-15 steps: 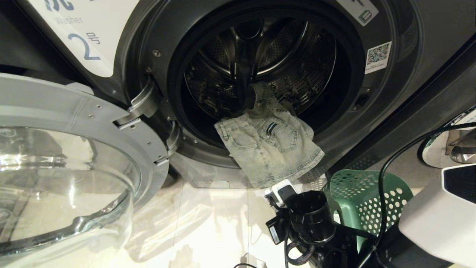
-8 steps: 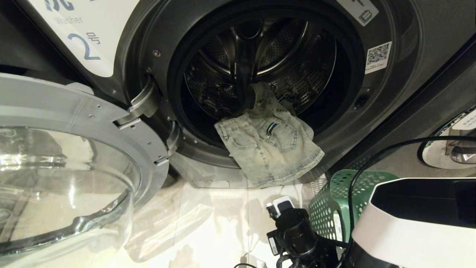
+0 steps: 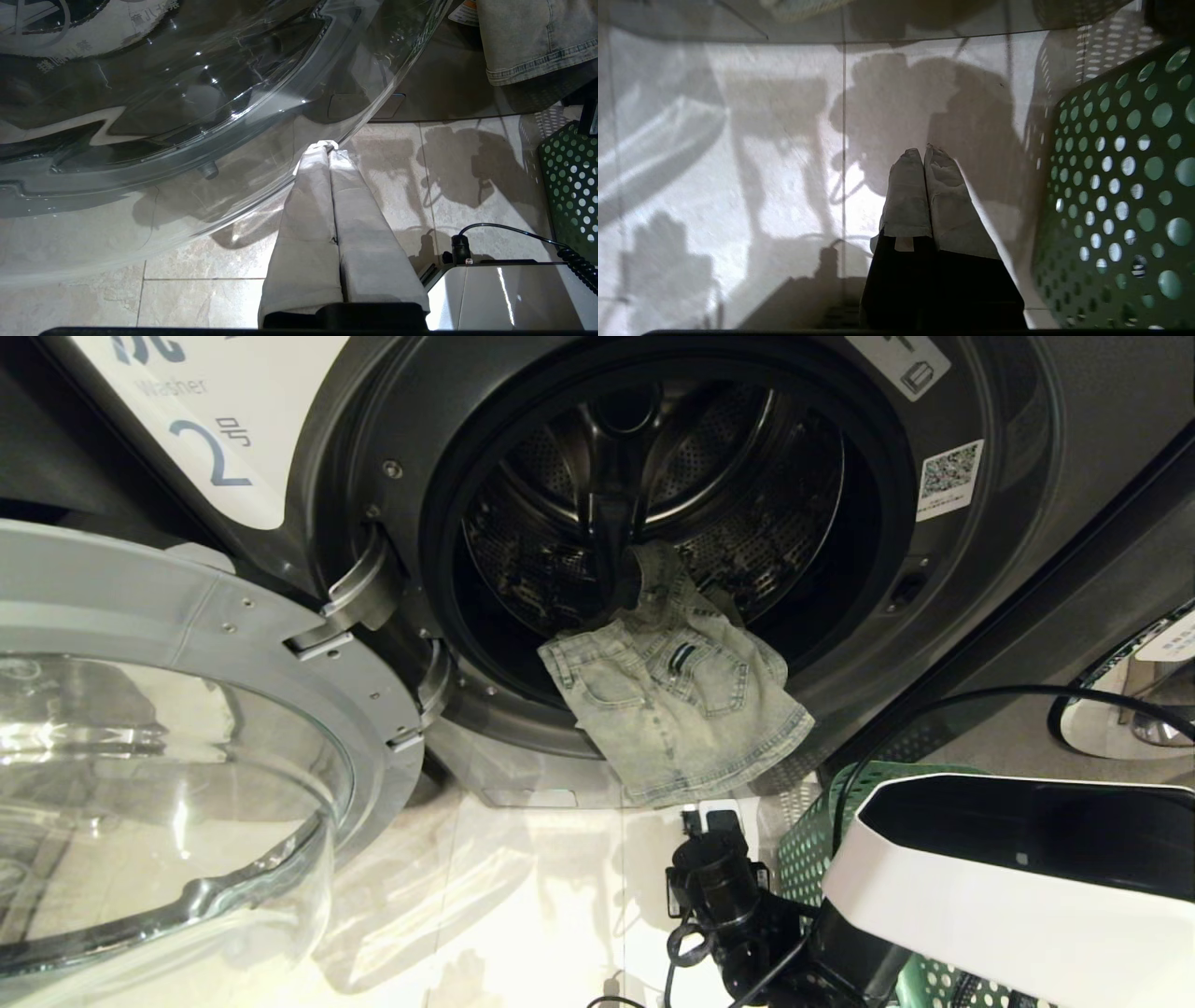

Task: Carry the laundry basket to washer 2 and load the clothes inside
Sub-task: Place the clothes into the washing machine

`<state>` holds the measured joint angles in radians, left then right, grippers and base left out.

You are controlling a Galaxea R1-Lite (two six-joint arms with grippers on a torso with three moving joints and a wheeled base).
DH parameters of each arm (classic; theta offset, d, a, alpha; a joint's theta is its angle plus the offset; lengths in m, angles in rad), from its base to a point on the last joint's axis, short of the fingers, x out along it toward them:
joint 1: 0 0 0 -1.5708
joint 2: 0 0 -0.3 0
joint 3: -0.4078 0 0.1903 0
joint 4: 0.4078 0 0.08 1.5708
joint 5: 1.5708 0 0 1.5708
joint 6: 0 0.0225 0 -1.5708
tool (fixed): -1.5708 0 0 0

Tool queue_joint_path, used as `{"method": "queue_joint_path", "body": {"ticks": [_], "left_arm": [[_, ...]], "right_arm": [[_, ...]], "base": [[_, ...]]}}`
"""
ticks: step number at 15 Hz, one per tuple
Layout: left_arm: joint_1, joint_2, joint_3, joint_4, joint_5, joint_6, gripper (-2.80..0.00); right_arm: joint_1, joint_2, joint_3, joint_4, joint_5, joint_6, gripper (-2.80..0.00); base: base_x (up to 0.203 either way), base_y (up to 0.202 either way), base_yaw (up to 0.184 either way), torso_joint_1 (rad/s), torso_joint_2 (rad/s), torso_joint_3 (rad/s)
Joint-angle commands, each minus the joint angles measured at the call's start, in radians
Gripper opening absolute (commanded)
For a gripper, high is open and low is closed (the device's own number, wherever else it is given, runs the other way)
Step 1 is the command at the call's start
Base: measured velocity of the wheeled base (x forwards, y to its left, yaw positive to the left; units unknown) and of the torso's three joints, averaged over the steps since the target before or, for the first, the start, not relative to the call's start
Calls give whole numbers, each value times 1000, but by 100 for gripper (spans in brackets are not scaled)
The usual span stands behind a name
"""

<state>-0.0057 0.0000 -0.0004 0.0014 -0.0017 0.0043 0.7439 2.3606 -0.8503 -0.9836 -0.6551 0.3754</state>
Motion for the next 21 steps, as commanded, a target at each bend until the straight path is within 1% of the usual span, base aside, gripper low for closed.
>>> {"method": "queue_joint_path", "body": {"ticks": [1, 3, 6, 8, 9, 11, 12, 17, 21], "left_arm": [[0, 2, -1, 0, 0, 0, -280], [0, 2, 0, 0, 0, 0, -280], [0, 2, -1, 0, 0, 0, -280], [0, 2, 0, 0, 0, 0, -280], [0, 1, 0, 0, 0, 0, -280], [0, 2, 0, 0, 0, 0, -280], [0, 2, -1, 0, 0, 0, -280], [0, 2, 0, 0, 0, 0, -280], [0, 2, -1, 0, 0, 0, -280]], "right_arm": [[-42, -11, -21, -2, 0, 129, -280], [-73, -28, -23, 12, 14, 224, -280], [-79, -100, 16, 29, 103, 305, -280], [-78, -126, 47, 28, 137, 335, -280], [-79, -141, 48, 28, 165, 362, -280], [-84, -158, 64, 28, 255, 421, -280], [-84, -155, 68, 26, 270, 428, -280], [-88, -126, 8, 23, 270, 426, -280], [-113, -70, -31, 25, 267, 439, -280]], "base": [[0, 0, 0, 0, 0, 0], [0, 0, 0, 0, 0, 0], [0, 0, 0, 0, 0, 0], [0, 0, 0, 0, 0, 0], [0, 0, 0, 0, 0, 0], [0, 0, 0, 0, 0, 0], [0, 0, 0, 0, 0, 0], [0, 0, 0, 0, 0, 0], [0, 0, 0, 0, 0, 0]]}}
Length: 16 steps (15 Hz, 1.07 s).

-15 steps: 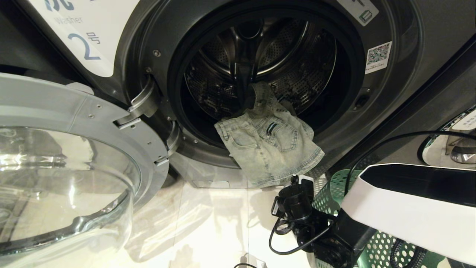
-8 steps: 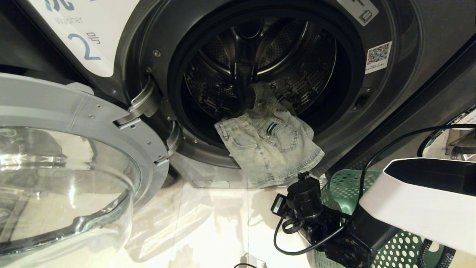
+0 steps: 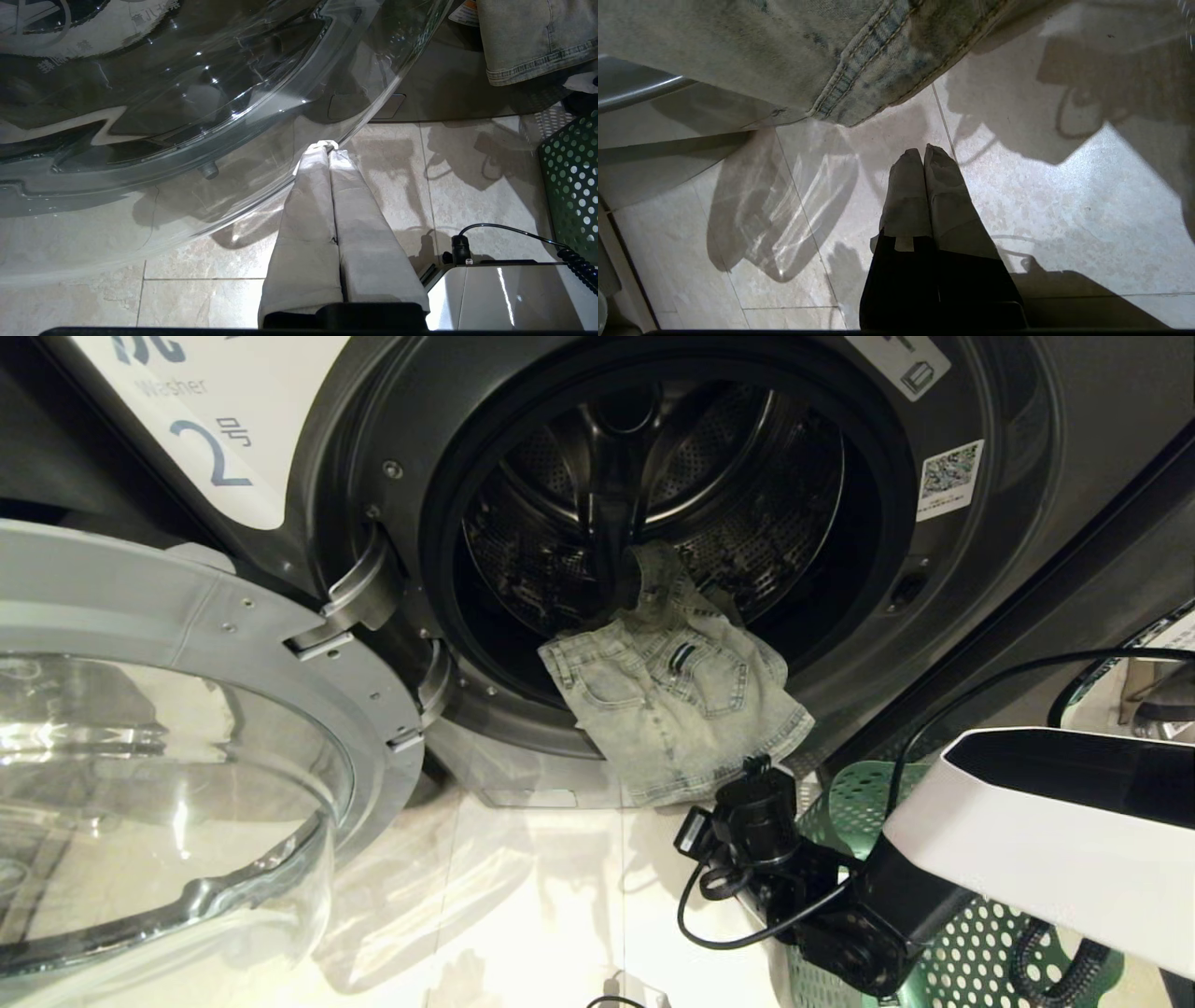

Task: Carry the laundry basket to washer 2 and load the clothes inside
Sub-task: Place the clothes into the washing machine

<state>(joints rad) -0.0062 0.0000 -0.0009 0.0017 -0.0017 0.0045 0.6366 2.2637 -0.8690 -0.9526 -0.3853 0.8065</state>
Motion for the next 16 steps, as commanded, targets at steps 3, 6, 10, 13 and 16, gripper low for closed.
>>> {"method": "queue_joint_path", "body": {"ticks": [3, 6, 10, 13, 16], "left_arm": [[0, 2, 1, 0, 0, 0, -280], [0, 2, -1, 0, 0, 0, -280], [0, 2, 1, 0, 0, 0, -280], [0, 2, 0, 0, 0, 0, -280], [0, 0, 1, 0, 0, 0, -280]], "right_arm": [[-7, 11, -16, -3, -4, 20, -89], [-9, -13, -12, -3, -1, 28, 0], [-13, 22, -46, -3, 0, 51, 0], [-30, 98, -155, -3, -3, 67, 0], [-42, 127, -235, -2, -1, 70, 0]], "base": [[0, 0, 0, 0, 0, 0], [0, 0, 0, 0, 0, 0], [0, 0, 0, 0, 0, 0], [0, 0, 0, 0, 0, 0], [0, 0, 0, 0, 0, 0]]}}
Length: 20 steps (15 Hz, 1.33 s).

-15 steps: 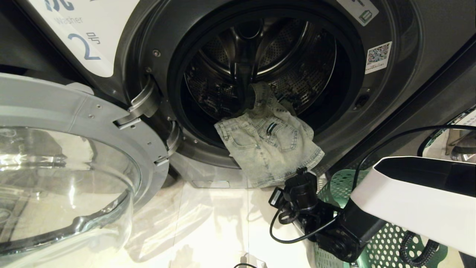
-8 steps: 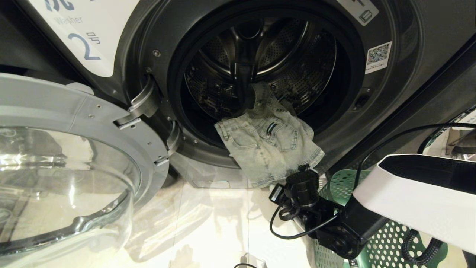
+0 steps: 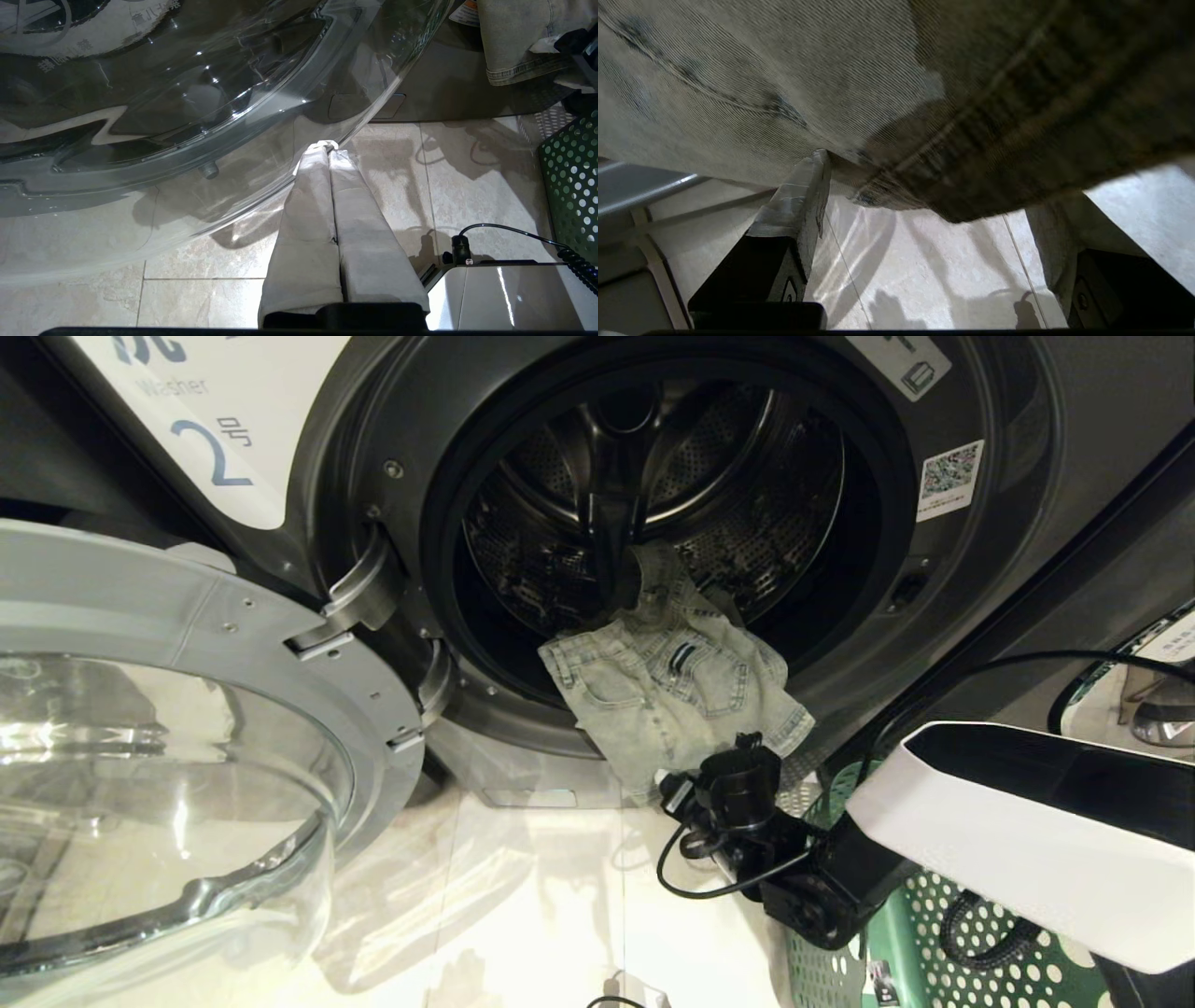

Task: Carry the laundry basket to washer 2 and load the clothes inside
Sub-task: Place the clothes into the washing machine

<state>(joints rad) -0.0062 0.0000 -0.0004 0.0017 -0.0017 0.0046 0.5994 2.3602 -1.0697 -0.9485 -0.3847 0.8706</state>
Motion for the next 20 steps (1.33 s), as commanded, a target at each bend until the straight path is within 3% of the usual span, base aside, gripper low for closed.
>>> {"method": "queue_joint_path", "body": {"ticks": [1, 6, 7, 10, 13, 20], "left_arm": [[0, 2, 0, 0, 0, 0, -280], [0, 2, 0, 0, 0, 0, -280], [0, 2, 0, 0, 0, 0, -280], [0, 2, 0, 0, 0, 0, -280], [0, 2, -1, 0, 0, 0, -280], [0, 2, 0, 0, 0, 0, -280]], "right_arm": [[-11, 40, -64, -6, -3, 8, 0], [-44, 67, -138, -6, 0, 16, 0], [-43, 64, -145, -4, 0, 15, -280], [-43, 35, -136, 7, 3, 11, -280], [-38, -9, -129, 118, 2, 20, -280], [-19, -86, -87, 120, 1, 33, -280]], "base": [[0, 0, 0, 0, 0, 0], [0, 0, 0, 0, 0, 0], [0, 0, 0, 0, 0, 0], [0, 0, 0, 0, 0, 0], [0, 0, 0, 0, 0, 0], [0, 0, 0, 0, 0, 0]]}}
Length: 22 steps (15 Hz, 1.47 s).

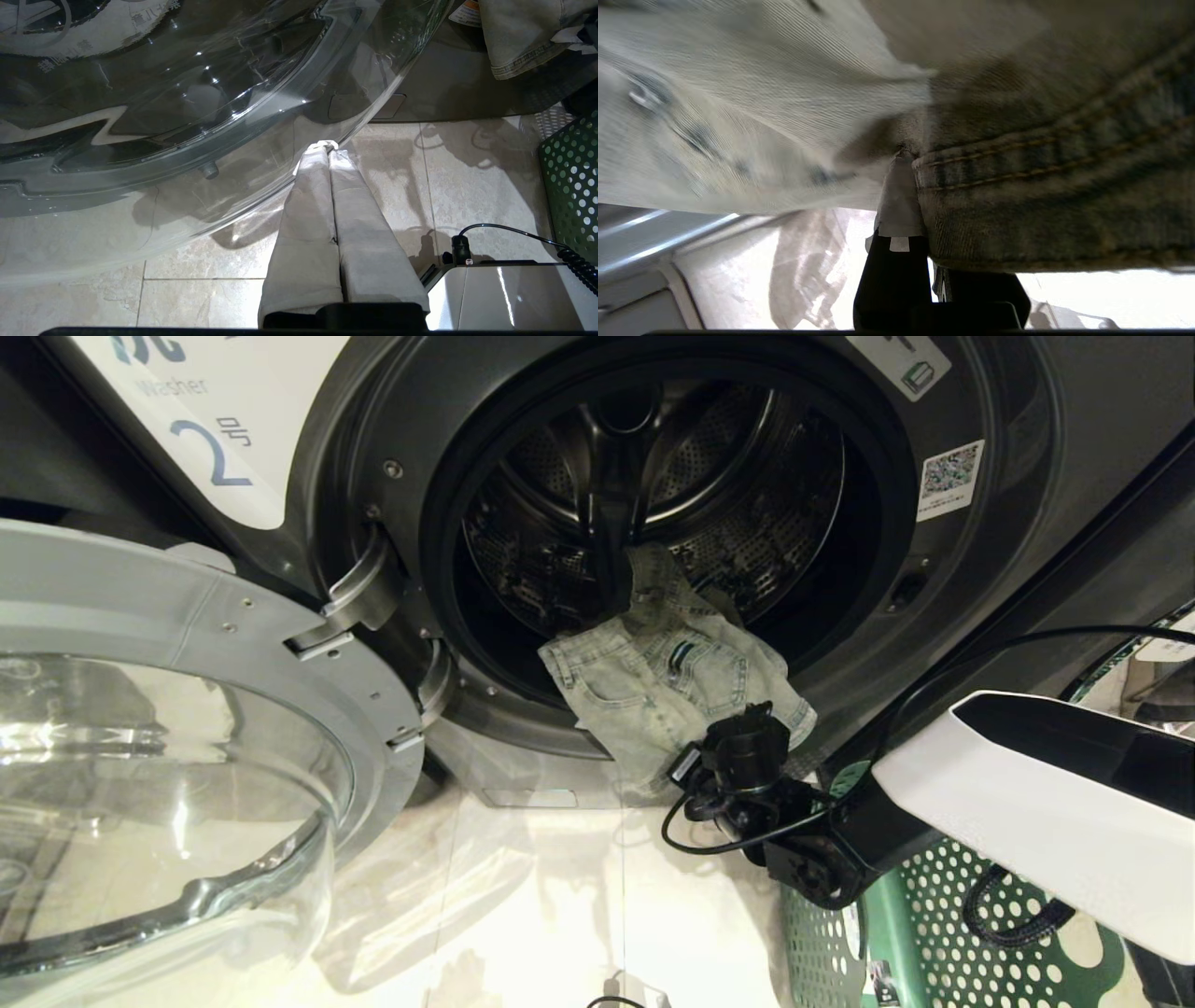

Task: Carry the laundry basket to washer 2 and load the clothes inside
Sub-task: Place the clothes into the washing machine

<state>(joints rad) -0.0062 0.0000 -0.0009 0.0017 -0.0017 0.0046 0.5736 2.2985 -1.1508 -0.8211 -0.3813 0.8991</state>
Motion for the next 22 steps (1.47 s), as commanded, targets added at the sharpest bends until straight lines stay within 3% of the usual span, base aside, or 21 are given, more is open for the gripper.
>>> {"method": "queue_joint_path", "body": {"ticks": [1, 4, 5, 7, 10, 12, 16, 19, 22], "left_arm": [[0, 2, 0, 0, 0, 0, -280], [0, 2, 1, 0, 0, 0, -280], [0, 2, 0, 0, 0, 0, -280], [0, 2, 1, 0, 0, 0, -280], [0, 2, -1, 0, 0, 0, -280], [0, 2, 1, 0, 0, 0, -280], [0, 2, 1, 0, 0, 0, -280], [0, 2, 0, 0, 0, 0, -280], [0, 2, 1, 0, 0, 0, -280]], "right_arm": [[12, -42, -13, -7, -1, 2, -280], [25, -54, -97, -5, -5, -20, -280], [26, -52, -134, -5, -13, -67, -280], [26, -47, -179, -8, -39, -230, -280], [25, -26, -323, -13, -61, -382, -280], [26, -6, -421, -21, -65, -534, -280], [26, 55, -546, -135, -59, -816, -280], [41, 106, -566, -296, -33, -1013, -280], [45, 139, -599, -376, 30, -1117, -280]], "base": [[0, 0, 0, 0, 0, 0], [0, 0, 0, 0, 0, 0], [0, 0, 0, 0, 0, 0], [0, 0, 0, 0, 0, 0], [0, 0, 0, 0, 0, 0], [0, 0, 0, 0, 0, 0], [0, 0, 0, 0, 0, 0], [0, 0, 0, 0, 0, 0], [0, 0, 0, 0, 0, 0]]}}
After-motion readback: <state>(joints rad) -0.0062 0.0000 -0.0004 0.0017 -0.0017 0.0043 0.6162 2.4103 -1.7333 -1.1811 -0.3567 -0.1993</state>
